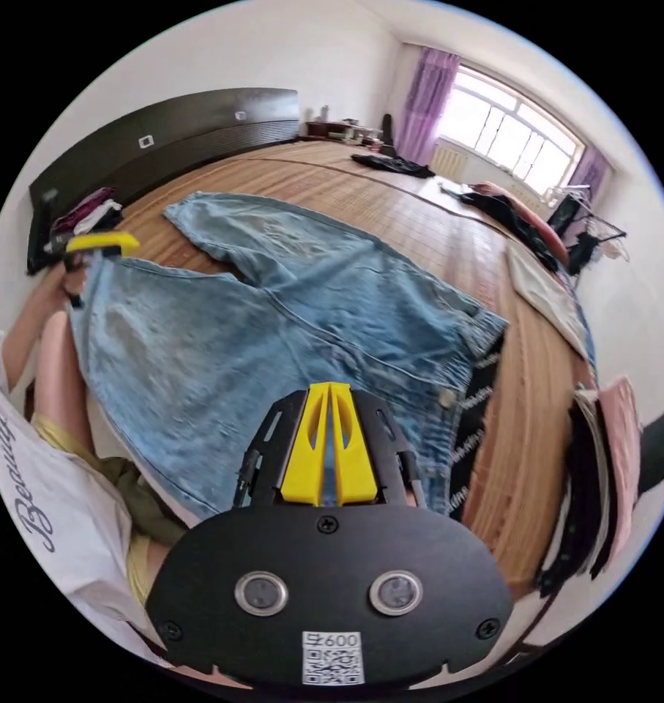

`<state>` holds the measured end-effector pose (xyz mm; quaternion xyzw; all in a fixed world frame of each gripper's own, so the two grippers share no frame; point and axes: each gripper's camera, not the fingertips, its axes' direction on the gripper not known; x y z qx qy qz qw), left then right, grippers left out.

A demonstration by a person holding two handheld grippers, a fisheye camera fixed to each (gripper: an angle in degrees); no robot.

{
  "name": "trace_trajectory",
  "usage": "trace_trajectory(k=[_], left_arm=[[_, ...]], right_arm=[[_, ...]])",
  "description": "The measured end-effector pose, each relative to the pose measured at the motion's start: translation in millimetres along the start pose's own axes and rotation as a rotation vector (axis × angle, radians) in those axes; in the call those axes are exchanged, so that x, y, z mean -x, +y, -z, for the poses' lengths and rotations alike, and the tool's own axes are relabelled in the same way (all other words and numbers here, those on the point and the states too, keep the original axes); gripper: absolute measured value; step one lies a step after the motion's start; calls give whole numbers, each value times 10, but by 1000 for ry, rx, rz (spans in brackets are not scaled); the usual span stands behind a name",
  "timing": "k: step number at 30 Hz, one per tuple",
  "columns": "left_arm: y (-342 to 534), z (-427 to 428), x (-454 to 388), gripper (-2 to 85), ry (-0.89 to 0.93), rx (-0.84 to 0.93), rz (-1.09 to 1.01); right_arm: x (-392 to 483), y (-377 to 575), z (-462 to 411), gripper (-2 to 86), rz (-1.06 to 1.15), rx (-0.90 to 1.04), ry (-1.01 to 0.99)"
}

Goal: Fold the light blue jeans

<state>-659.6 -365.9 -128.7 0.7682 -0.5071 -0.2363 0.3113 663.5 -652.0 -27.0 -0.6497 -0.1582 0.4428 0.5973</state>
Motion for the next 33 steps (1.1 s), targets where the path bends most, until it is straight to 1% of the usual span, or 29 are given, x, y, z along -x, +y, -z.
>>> trace_trajectory(k=[2,3,5,6,8,9,10,11,12,14,16,19,22,25,27,31,33], left_arm=[[-480,-409,796,8,-178,48,63],[-587,-547,971,8,-220,69,75],[-908,-1112,1510,8,-403,157,102],[-968,-1260,1604,8,-446,181,99],[-1100,-1887,1865,8,-586,324,56],[-1104,-2042,1911,8,-618,369,53],[-1088,-2329,1968,8,-657,458,41],[-1035,-2564,1981,8,-667,528,24],[-994,-2672,1981,8,-663,560,15],[-949,-2786,1847,7,-731,521,-36],[-995,-2881,1822,7,-782,554,-45],[-1106,-2990,1862,7,-824,599,-49],[-1183,-3007,1888,6,-820,587,-51],[-1192,-2987,1844,6,-835,537,-43],[-1144,-2878,1850,6,-819,450,39],[-1164,-2634,1795,7,-778,417,81],[-1135,-2210,1732,8,-911,304,182]], right_arm=[[-301,-65,101,-9,-112,-40,-12],[-357,-116,104,-9,-125,-49,-15],[-511,-437,-47,-9,-156,-23,80],[-535,-547,-134,-9,-154,2,117],[-617,-1014,-497,-8,-151,80,208],[-625,-1129,-563,-8,-149,83,208],[-630,-1348,-670,-8,-142,71,183],[-628,-1566,-801,-8,-121,59,149],[-639,-1674,-891,-8,-116,66,142],[-728,-2082,-1372,-9,-102,164,182],[-778,-2316,-1715,-8,-61,245,190],[-834,-2666,-1891,-8,-49,227,162],[-834,-2892,-2091,-8,-37,227,166],[-868,-2949,-2212,-8,-63,178,165],[-983,-2891,-2220,-8,-119,129,141],[-1375,-2695,-2132,-8,-221,0,39],[-1472,-2588,-1968,-8,-287,-42,74]])
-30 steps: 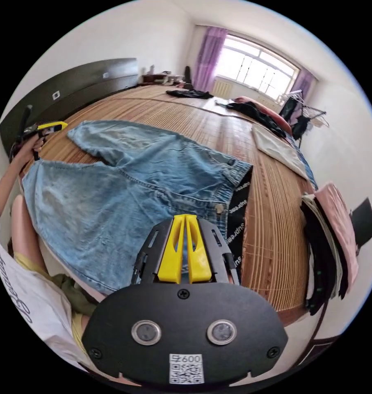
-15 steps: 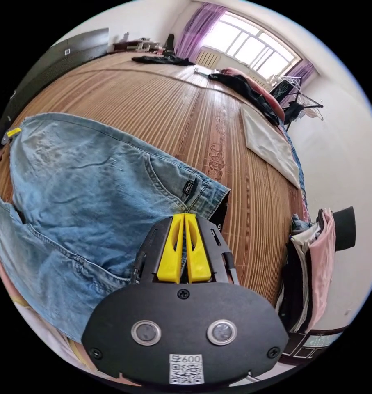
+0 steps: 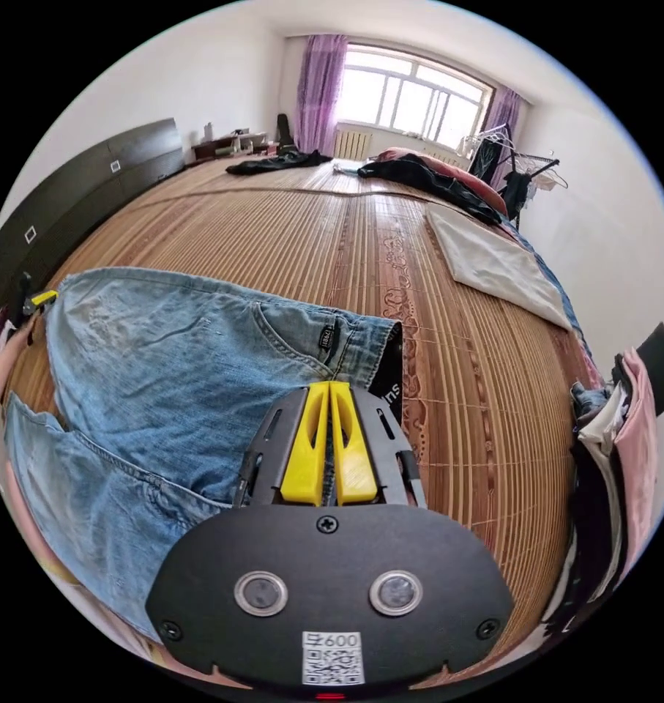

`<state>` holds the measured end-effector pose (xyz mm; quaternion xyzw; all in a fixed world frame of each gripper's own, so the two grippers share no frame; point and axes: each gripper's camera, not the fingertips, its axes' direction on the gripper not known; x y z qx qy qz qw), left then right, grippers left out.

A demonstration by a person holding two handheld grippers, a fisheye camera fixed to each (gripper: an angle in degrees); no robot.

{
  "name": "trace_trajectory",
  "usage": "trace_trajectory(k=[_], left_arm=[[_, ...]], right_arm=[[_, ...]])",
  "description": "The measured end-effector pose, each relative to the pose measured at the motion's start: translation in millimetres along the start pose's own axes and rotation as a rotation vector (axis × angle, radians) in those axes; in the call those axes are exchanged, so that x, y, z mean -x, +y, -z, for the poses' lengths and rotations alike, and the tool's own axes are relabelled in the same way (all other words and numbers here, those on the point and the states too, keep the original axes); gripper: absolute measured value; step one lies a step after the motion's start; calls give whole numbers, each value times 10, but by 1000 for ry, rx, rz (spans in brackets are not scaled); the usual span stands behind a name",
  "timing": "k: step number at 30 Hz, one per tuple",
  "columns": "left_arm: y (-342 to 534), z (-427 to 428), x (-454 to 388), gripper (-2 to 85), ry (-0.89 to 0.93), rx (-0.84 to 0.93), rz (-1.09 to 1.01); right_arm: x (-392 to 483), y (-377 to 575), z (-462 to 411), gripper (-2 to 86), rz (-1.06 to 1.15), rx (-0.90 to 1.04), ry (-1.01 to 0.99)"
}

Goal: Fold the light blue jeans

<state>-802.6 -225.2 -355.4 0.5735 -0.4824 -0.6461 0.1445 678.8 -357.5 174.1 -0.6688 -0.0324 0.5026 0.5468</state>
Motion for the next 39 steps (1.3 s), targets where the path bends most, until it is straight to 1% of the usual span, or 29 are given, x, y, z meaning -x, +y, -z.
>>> trace_trajectory(k=[1,2,3,4,5,6,7,8,9,11,13,14,15,17,19,21,24,28,30,31,32,34,35,37,39], left_arm=[[159,251,214,8,-45,-71,94],[309,442,391,8,9,-94,131],[372,511,448,8,67,-80,112],[518,666,506,8,166,-36,49],[746,918,531,8,213,-44,9],[888,1082,528,8,236,-68,-18],[1184,1443,490,8,300,-114,-97],[1476,1803,422,8,368,-124,-174],[1629,1988,382,8,398,-125,-206],[2215,2635,189,8,507,-128,-316],[2572,2943,87,8,535,-110,-348],[2775,3091,49,8,519,-119,-379],[2867,3157,44,8,500,-135,-395],[3141,3362,133,8,397,-183,-411],[3240,3439,262,8,411,-149,-406],[3359,3464,369,7,454,-120,-415],[3629,3364,445,7,417,-54,-435],[4091,2937,567,8,362,62,-384],[4297,2649,596,8,341,115,-392],[4442,2591,679,8,367,40,-378],[4548,2551,815,8,414,8,-329],[4588,2475,1013,8,494,76,-238],[4628,2461,1092,8,525,109,-232],[4744,2470,1152,8,538,113,-251],[4875,2479,1182,8,533,82,-270]], right_arm=[[-58,77,134,-8,-55,-6,62],[-49,195,286,-8,-50,-20,103],[-33,275,367,-8,-39,-30,108],[15,460,521,-8,2,-36,83],[57,647,647,-8,39,-14,46],[78,747,696,-8,56,2,24],[126,944,772,-8,95,49,-10],[174,1141,826,-7,122,74,-6],[203,1235,847,-7,141,79,2],[262,1497,790,-3,222,128,89],[200,1596,577,7,281,208,139],[87,1611,563,15,267,163,125],[9,1595,540,18,250,165,106],[-287,1467,403,29,207,218,37],[-415,1423,292,34,234,256,48],[-496,1452,217,38,283,244,68],[-687,1488,100,40,295,251,96],[-1005,1545,-101,38,325,231,131],[-1165,1529,-223,34,321,212,140],[-1280,1501,-320,31,308,203,147],[-1389,1468,-418,26,295,195,155],[-1555,1421,-571,18,275,182,170],[-1667,1395,-677,12,263,170,181],[-1838,1364,-836,-2,247,149,194],[-2044,1315,-988,-6,207,133,196]])
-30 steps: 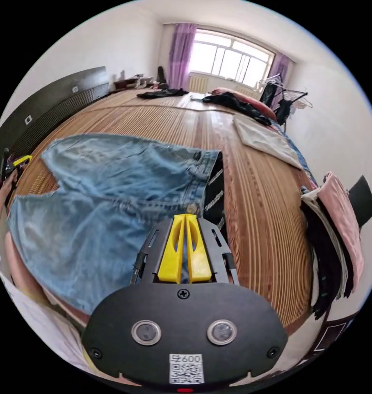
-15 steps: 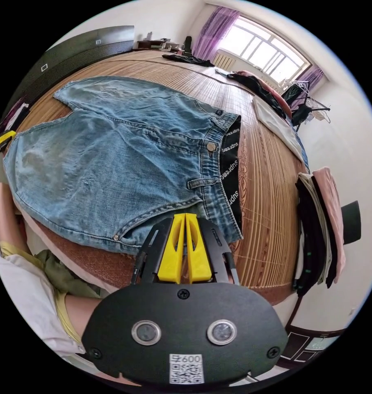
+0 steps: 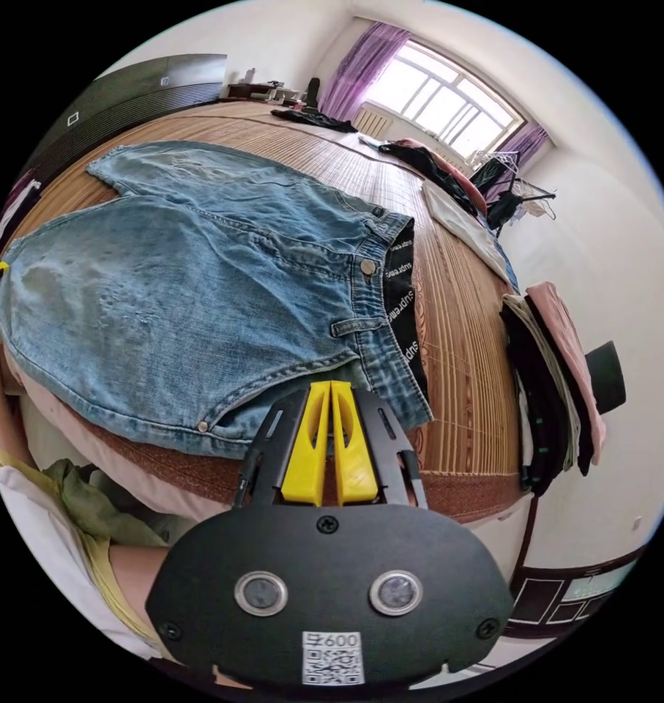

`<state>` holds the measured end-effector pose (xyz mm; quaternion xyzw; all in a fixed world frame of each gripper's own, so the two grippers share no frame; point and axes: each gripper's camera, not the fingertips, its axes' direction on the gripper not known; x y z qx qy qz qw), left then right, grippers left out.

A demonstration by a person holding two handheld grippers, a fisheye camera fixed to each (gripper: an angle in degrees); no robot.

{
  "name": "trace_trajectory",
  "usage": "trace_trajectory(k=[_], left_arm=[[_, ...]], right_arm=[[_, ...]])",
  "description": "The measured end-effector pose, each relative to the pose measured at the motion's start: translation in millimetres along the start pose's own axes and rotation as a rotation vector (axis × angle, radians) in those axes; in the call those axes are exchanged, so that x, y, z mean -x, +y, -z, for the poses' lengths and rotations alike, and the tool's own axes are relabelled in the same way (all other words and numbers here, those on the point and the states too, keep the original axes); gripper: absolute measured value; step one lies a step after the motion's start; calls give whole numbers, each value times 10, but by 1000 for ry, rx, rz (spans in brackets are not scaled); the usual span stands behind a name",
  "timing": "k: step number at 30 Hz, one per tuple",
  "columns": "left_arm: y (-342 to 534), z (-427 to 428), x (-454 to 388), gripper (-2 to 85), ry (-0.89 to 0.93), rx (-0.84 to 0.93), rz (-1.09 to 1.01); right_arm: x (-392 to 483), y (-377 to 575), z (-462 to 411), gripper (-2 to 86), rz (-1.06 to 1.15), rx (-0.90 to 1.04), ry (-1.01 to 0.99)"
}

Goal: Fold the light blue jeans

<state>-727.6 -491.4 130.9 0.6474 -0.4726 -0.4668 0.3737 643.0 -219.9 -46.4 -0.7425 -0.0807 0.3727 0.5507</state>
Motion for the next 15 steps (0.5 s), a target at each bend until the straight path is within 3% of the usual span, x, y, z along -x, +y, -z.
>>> trace_trajectory(k=[4,10,12,13,15], left_arm=[[201,-15,84,8,26,-28,39],[658,18,297,8,-141,2,118],[787,117,315,8,-297,34,216],[874,263,223,8,-412,-5,265],[1022,566,-117,8,-443,-200,271]], right_arm=[[-543,-83,-444,-8,-43,-6,-30],[-1653,105,-1110,-8,-234,-108,-189],[-1968,163,-1277,-8,-324,-119,-235],[-2075,198,-1302,-9,-385,-148,-257],[-1967,356,-1169,-9,-415,-361,-301]])
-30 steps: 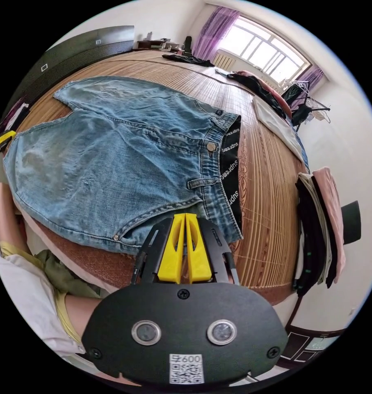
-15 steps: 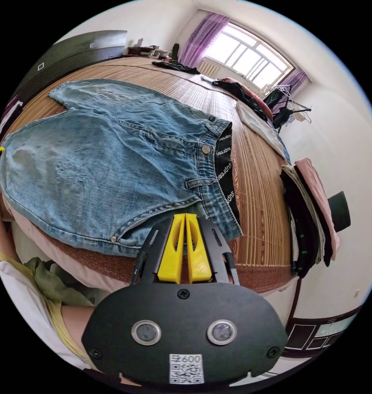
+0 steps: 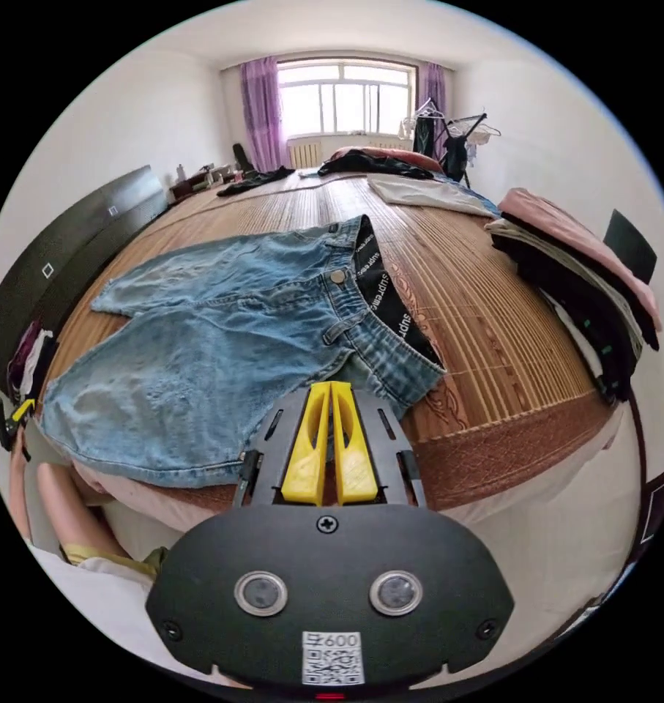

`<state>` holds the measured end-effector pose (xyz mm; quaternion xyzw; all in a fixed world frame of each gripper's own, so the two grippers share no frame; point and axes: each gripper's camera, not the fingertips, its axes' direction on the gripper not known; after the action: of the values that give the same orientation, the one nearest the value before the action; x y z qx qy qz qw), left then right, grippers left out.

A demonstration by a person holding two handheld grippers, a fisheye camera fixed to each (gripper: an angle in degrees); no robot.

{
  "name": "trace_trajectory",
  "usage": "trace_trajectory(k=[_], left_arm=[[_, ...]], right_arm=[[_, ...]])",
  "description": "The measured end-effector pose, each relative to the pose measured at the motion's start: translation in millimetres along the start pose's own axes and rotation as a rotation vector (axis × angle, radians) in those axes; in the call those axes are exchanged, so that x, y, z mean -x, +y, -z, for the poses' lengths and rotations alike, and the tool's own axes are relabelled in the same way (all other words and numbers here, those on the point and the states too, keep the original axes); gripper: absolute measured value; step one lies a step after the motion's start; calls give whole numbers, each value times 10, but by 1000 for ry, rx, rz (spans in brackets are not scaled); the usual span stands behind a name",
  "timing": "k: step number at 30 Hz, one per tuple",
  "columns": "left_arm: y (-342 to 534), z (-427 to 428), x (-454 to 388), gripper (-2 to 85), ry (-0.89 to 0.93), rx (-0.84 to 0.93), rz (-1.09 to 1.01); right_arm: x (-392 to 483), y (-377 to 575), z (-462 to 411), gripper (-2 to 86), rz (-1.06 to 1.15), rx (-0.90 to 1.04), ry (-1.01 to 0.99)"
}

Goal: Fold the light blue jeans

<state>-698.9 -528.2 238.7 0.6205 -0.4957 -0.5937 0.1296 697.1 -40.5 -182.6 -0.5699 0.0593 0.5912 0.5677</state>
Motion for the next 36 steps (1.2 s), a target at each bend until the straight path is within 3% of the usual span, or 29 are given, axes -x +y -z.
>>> trace_trajectory(k=[2,6,8,12,16,18,30,32,36], left_arm=[[225,601,-428,8,104,-293,68],[338,1249,-1535,9,170,-479,-8],[336,1570,-2102,9,320,-535,0],[231,1801,-2588,9,542,-460,49],[204,1598,-2885,8,466,-274,69],[339,1570,-2733,9,505,-359,65],[740,935,-397,11,191,-167,381],[831,906,61,12,35,-93,534],[906,1050,650,19,175,-88,703]], right_arm=[[392,367,42,-8,60,-242,-50],[1064,847,-379,-8,182,-358,-85],[1280,1026,-735,-8,178,-345,-192],[1329,1165,-1326,-8,209,-253,-349],[1011,1345,-1854,-9,357,-284,-272],[688,1303,-2028,-8,366,-296,-284],[-829,624,-3192,-8,333,-297,-309],[-1094,469,-3422,-8,331,-299,-315],[-1459,221,-3760,-8,321,-296,-319]])
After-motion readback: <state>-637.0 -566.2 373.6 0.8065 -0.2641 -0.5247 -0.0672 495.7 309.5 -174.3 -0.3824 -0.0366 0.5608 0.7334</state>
